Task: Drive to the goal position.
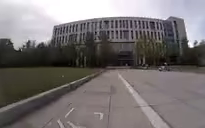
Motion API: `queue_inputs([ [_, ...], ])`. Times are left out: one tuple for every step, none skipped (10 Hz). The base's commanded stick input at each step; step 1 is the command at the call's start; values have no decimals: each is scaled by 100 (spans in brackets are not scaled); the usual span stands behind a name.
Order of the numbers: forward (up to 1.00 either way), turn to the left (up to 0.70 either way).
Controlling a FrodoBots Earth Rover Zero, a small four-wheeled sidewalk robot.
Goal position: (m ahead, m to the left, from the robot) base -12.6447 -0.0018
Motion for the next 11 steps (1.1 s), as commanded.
queue_inputs([
  [70,0],
  [70,0],
  [70,0],
  [70,0],
  [70,0],
  [70,0],
  [70,0],
  [70,0],
  [70,0],
  [70,0],
  [70,0],
])
